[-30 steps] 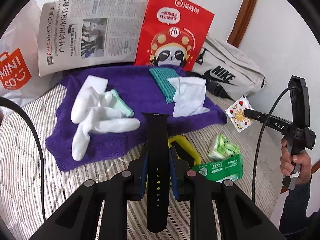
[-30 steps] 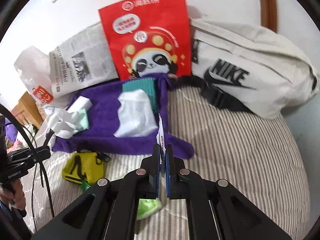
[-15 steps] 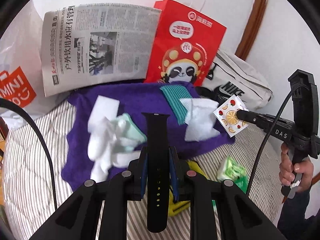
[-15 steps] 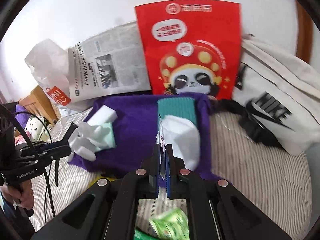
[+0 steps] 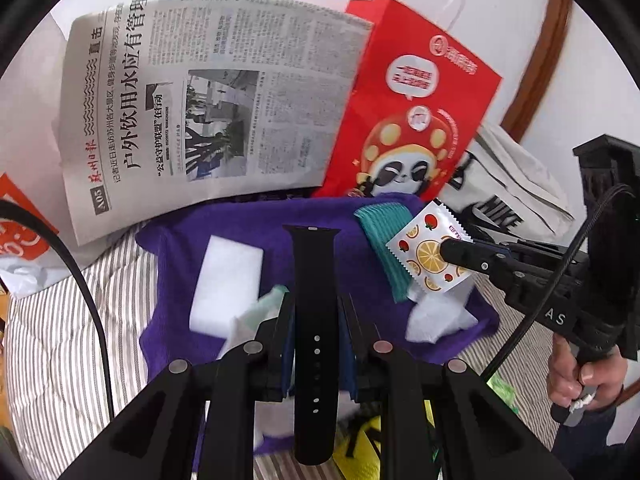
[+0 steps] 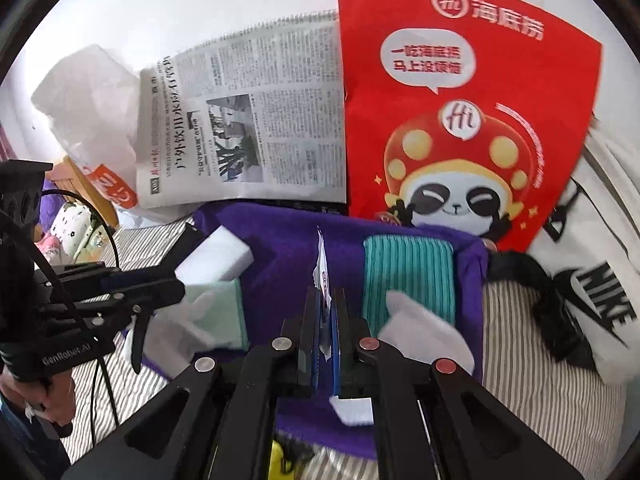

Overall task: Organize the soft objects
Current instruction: 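Carry the packet with the right tool while the left tool carries the strap, then release the packet with the right tool while the left tool releases the strap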

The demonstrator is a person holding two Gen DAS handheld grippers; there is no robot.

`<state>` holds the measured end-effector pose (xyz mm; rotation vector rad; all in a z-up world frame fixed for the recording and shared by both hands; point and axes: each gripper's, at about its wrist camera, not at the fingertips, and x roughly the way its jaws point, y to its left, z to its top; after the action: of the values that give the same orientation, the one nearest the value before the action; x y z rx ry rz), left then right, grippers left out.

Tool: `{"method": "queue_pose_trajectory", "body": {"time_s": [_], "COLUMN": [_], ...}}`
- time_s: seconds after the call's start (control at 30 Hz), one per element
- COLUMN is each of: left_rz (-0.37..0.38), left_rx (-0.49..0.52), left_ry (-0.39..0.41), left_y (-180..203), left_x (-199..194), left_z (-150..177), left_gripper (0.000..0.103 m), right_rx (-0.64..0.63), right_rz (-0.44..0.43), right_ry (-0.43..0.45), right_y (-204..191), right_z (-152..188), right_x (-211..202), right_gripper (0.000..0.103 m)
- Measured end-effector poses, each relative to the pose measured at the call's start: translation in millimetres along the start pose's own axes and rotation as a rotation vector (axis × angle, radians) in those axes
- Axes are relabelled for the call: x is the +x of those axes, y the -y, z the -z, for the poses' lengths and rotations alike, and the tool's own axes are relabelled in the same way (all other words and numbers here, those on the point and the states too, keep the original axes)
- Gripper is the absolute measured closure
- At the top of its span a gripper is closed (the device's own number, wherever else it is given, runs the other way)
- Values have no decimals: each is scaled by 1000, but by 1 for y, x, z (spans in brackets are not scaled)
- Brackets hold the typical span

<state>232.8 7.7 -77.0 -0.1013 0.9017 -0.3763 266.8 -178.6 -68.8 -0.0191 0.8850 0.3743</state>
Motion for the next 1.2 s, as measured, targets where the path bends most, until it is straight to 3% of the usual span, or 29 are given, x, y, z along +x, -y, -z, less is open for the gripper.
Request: {"method": "queue_pose_trajectory", "body": {"time_s": [0.3,0.57,0.63,1.1,1.2], "left_rz": [12,-21,-43,-2,0], "left_rx": [-64,-48,-52,-31,-28], "left_ry": [-46,-114,-129,-152,-153], "left_y": [-19,-26,-29,-29,-29], "left_x": [45,76,81,89,89], "left_z": [-21,-18,-17,-14,-14], "left_gripper": [84,84,85,86,85], "right_rx": [-21,-45,-51,-57,-62], "right_rz": [11,-11,2,11,4], "right_ry": [-93,-184,-186,-203,-192], "right_y": [2,10,10,15,14], "right_z": [-4,6,6,2,-1], "right_x": [42,69,72,77,73], "right_gripper": [98,98,98,93,79]}}
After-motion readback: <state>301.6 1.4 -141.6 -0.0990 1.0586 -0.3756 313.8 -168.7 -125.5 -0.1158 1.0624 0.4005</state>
